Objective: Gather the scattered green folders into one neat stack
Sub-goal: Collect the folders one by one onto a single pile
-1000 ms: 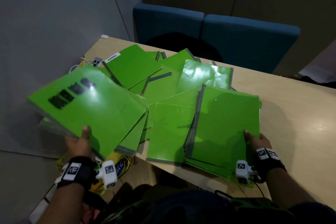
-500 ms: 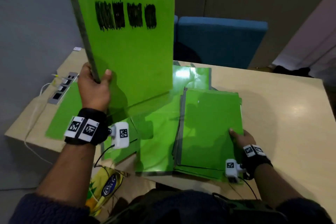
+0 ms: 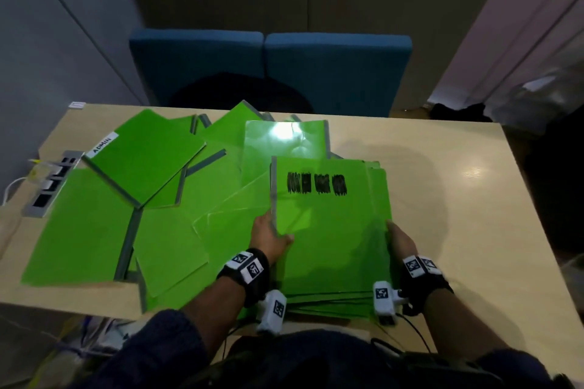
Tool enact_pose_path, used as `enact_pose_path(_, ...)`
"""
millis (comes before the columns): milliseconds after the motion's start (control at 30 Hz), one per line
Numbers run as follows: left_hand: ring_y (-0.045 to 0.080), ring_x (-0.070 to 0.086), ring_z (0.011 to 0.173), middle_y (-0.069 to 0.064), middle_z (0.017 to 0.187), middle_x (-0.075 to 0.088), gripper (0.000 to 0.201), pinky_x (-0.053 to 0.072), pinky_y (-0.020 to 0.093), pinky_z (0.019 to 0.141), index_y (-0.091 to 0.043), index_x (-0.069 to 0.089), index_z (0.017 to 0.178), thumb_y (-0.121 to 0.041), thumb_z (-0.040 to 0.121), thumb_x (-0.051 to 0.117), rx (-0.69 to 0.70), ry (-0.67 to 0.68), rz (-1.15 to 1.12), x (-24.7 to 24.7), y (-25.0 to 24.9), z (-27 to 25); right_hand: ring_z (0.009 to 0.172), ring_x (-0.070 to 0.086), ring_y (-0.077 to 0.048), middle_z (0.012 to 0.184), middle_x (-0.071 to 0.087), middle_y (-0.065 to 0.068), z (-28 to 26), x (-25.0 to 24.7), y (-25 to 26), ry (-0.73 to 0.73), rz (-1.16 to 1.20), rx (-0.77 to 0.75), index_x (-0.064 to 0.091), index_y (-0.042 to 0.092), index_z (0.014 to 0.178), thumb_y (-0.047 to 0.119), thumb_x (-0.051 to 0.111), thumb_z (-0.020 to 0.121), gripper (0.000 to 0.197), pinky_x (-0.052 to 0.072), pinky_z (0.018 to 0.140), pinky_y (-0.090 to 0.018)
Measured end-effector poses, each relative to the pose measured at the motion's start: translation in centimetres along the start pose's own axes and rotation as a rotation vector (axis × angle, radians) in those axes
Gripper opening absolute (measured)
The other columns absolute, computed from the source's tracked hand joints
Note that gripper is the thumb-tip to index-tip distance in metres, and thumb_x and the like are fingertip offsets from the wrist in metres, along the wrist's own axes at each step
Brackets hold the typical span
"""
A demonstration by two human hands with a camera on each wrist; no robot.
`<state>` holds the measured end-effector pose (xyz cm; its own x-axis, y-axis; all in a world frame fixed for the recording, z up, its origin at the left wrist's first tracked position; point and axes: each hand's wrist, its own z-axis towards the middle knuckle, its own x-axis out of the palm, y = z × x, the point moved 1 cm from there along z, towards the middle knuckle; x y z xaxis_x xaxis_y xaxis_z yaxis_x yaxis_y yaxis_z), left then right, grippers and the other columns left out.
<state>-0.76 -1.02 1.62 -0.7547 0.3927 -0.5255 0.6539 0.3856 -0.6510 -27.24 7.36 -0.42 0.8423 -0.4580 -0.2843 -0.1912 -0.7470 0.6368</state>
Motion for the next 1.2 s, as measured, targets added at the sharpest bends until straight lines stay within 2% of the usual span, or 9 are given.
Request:
enact_pose_path(67, 0.031, 0.033, 0.134, 0.013, 0.145, 0.032, 0.085, 0.031, 0.036, 0.112, -0.013, 0.032, 0.148, -0.035, 0.078, 0.076, 0.012, 0.029, 0.196, 1.0, 0.8, 0.1, 0.086, 0.062, -0.031, 0.098, 0.064, -0.01, 0.2, 0.5, -0.9, 0.021, -0.101, -0.103, 0.059, 0.008, 0.109, 0.069, 0.052, 0.082, 0.067, 0.051, 0.08, -0.042)
enact_pose_path(167, 0.031, 0.028, 0.136, 0.012, 0.146, 0.028, 0.089, 0.029, 0.038, 0.113, -0.016, 0.024, 0.151, -0.043, 0.081, 0.071, 0.052, 0.065, 0.252, 1.4, 1.4, -0.1, 0.089, 0.065, -0.031, 0.101, 0.068, -0.009, 0.0, 0.5, -1.6, 0.048, -0.115, -0.183, 0.059, 0.015, 0.109, 0.047, 0.07, 0.084, 0.042, 0.056, 0.08, -0.047)
enact_pose_path(233, 0.031, 0.027, 0.137, 0.009, 0.148, 0.027, 0.086, 0.031, 0.046, 0.111, -0.021, 0.025, 0.149, -0.051, 0.081, 0.067, 0.053, -0.063, 0.322, 0.0, 2.3, -0.3, 0.09, 0.066, -0.034, 0.101, 0.07, -0.013, -0.1, 0.3, -1.4, 0.048, -0.04, -0.189, 0.06, 0.013, 0.108, 0.035, 0.073, 0.086, 0.034, 0.056, 0.081, -0.05)
enact_pose_path(333, 0.032, 0.026, 0.136, 0.011, 0.148, 0.026, 0.089, 0.035, 0.054, 0.106, -0.018, 0.03, 0.144, -0.048, 0.074, 0.075, -0.172, -0.354, 0.284, -3.8, 4.5, -1.1, 0.09, 0.068, -0.037, 0.099, 0.072, -0.015, 0.3, -0.7, -1.5, -0.006, 0.083, -0.201, 0.065, 0.01, 0.106, 0.021, 0.075, 0.085, 0.025, 0.057, 0.081, -0.054)
enact_pose_path(500, 0.042, 0.038, 0.128, 0.022, 0.142, 0.029, 0.102, 0.04, 0.047, 0.106, -0.001, 0.029, 0.139, -0.049, 0.066, 0.082, -0.498, -0.334, 0.143, -5.9, 8.4, -2.9, 0.092, 0.068, -0.04, 0.102, 0.072, -0.02, 0.8, -3.7, -1.8, -0.062, 0.138, -0.222, 0.067, 0.007, 0.114, 0.015, 0.074, 0.085, 0.031, 0.057, 0.082, -0.052)
enact_pose_path(633, 0.042, 0.044, 0.125, 0.02, 0.142, 0.033, 0.08, 0.043, 0.045, 0.102, -0.003, 0.037, 0.136, -0.034, 0.076, 0.079, -0.467, -0.301, -0.05, -4.5, 9.8, -4.0, 0.083, 0.066, -0.034, 0.101, 0.069, -0.019, 0.6, -5.2, -2.2, -0.09, 0.141, -0.227, 0.065, 0.006, 0.117, 0.016, 0.071, 0.089, 0.03, 0.056, 0.077, -0.043)
enact_pose_path(767, 0.04, 0.048, 0.126, 0.023, 0.14, 0.048, 0.06, 0.04, 0.041, 0.103, -0.001, 0.037, 0.14, -0.024, 0.091, 0.063, -0.395, -0.401, -0.149, -6.0, 10.0, -4.1, 0.091, 0.067, -0.038, 0.105, 0.07, -0.02, 0.8, -5.4, -2.8, -0.11, 0.131, -0.206, 0.064, 0.005, 0.119, 0.02, 0.072, 0.088, 0.035, 0.055, 0.086, -0.054)
enact_pose_path(1000, 0.038, 0.027, 0.142, 0.02, 0.156, 0.026, 0.063, 0.025, 0.043, 0.115, -0.001, 0.021, 0.15, -0.02, 0.099, 0.051, -0.328, -0.476, -0.245, -11.3, 10.9, -3.1, 0.081, 0.066, -0.033, 0.096, 0.07, -0.017, 0.7, -5.4, -2.9, -0.134, 0.151, -0.2, 0.065, 0.006, 0.115, 0.016, 0.071, 0.088, 0.03, 0.056, 0.084, -0.05)
enact_pose_path(1200, 0.041, 0.034, 0.137, 0.022, 0.152, 0.032, 0.061, 0.03, 0.046, 0.113, 0.0, 0.024, 0.148, -0.026, 0.099, 0.049, -0.354, -0.553, -0.332, -14.5, 10.9, -1.2, 0.09, 0.069, -0.039, 0.1, 0.071, -0.018, 1.0, -6.4, -3.4, -0.179, 0.117, -0.182, 0.066, 0.006, 0.117, 0.02, 0.073, 0.086, 0.035, 0.056, 0.085, -0.054)
